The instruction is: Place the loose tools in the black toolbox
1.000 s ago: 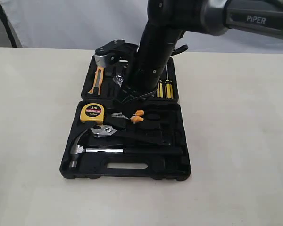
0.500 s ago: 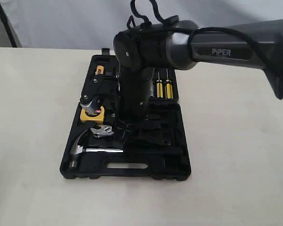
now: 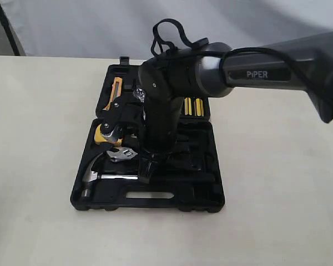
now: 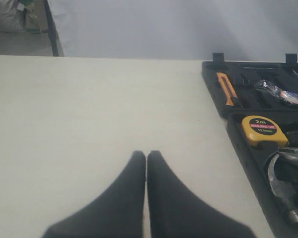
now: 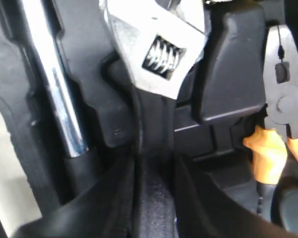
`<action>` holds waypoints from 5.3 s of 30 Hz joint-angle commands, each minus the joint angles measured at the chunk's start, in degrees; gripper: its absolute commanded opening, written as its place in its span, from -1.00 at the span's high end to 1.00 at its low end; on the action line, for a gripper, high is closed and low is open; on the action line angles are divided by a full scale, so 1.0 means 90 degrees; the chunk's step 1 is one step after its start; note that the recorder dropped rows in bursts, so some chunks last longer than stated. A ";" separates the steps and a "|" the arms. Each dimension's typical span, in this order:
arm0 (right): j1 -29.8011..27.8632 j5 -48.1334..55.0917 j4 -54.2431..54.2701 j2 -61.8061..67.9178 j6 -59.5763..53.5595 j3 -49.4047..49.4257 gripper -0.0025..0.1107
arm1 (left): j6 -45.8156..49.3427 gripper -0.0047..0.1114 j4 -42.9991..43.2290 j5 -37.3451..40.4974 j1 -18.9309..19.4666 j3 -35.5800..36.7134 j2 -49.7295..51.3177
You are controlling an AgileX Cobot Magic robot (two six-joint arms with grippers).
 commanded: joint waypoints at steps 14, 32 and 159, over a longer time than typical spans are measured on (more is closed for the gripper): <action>-0.0006 0.0019 0.0094 -0.0737 -0.0326 0.0029 0.96 | -0.0065 0.89 -0.0087 -0.0108 0.0021 0.0059 -0.0051; -0.1264 0.0401 0.2630 -0.0076 -0.0293 0.0029 0.96 | -0.0065 0.89 -0.0087 -0.0108 0.0021 0.0059 -0.0051; -0.0809 0.1280 0.0831 -0.1881 0.3141 0.0131 0.95 | -0.0065 0.89 -0.0087 -0.0108 0.0021 0.0059 -0.0051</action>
